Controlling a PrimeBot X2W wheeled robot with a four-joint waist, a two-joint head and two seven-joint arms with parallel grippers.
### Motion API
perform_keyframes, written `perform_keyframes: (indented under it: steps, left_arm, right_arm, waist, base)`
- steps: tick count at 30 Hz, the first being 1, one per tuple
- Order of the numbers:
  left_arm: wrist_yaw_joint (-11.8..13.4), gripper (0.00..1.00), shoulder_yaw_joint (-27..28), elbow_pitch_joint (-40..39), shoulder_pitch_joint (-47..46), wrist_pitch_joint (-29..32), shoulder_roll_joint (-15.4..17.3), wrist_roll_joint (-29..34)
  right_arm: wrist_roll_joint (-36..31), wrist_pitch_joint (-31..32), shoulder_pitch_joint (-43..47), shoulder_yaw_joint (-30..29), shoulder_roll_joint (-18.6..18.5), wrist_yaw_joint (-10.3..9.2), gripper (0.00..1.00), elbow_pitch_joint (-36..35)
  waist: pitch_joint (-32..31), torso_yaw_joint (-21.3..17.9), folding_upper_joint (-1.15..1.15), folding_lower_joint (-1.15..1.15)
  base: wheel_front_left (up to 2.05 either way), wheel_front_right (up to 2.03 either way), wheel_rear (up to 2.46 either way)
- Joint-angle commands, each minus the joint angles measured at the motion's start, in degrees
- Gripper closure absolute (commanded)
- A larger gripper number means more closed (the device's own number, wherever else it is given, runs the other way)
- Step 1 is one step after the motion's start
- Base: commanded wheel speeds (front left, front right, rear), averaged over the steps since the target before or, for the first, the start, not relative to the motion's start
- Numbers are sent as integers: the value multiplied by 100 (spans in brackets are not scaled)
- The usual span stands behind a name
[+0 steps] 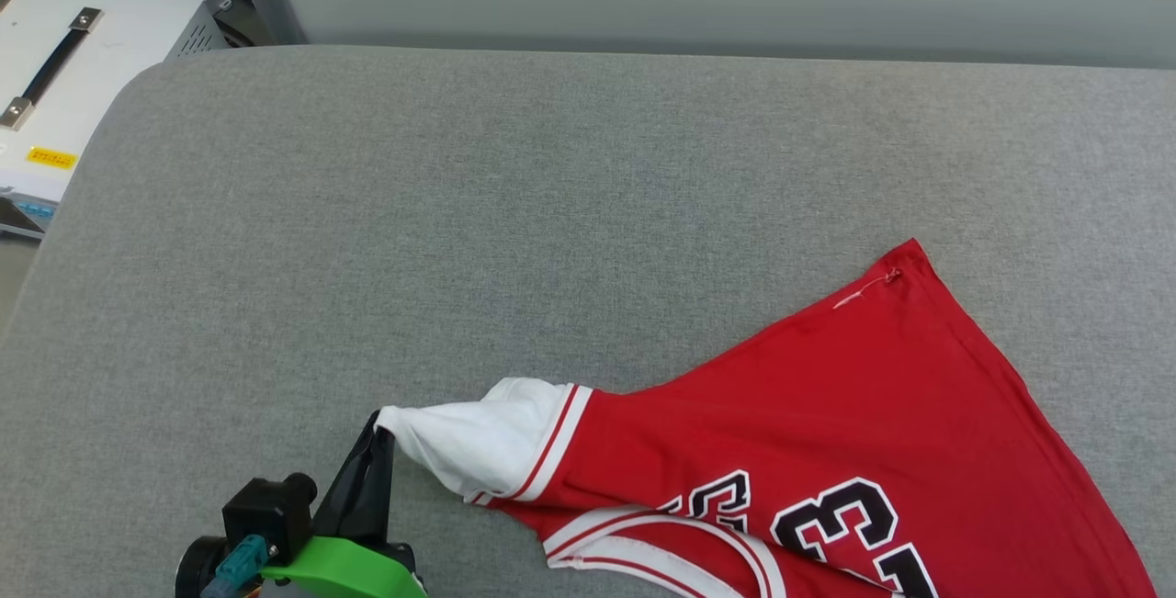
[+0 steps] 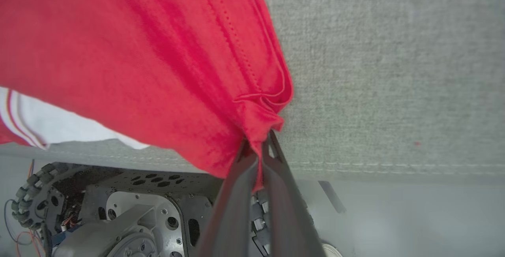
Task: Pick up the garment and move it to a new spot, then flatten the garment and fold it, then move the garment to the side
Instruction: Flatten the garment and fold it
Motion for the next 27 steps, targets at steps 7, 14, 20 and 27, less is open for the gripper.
perform_keyframes:
  steps: [7,14,20,27]
  left_arm:
    - [59,100,3,34,36,-35,44,-51]
    - [74,100,-46,-39,-47,-46,47,-19]
    - [68,100,-146,-119,-230,-43,12,40]
    - [5,100,-307,-134,-559,-71,-58,150]
  right_arm:
    - [-225,-155,-306,-348,68,-5,0,-333]
    - [-279,-108,-1012,-743,-261,-5,0,-1339]
    - [-524,370,-2120,-512,-612,-5,0,-1795]
    - [-700,1216,-3676,499,-780,-5,0,-1452]
  waist:
    - [-92,-36,0,0]
    - [-33,27,0,0]
    - [188,173,0,0]
    - [531,424,0,0]
  base:
    - [0,0,0]
    - [0,0,0]
    - [0,0,0]
    - [0,0,0]
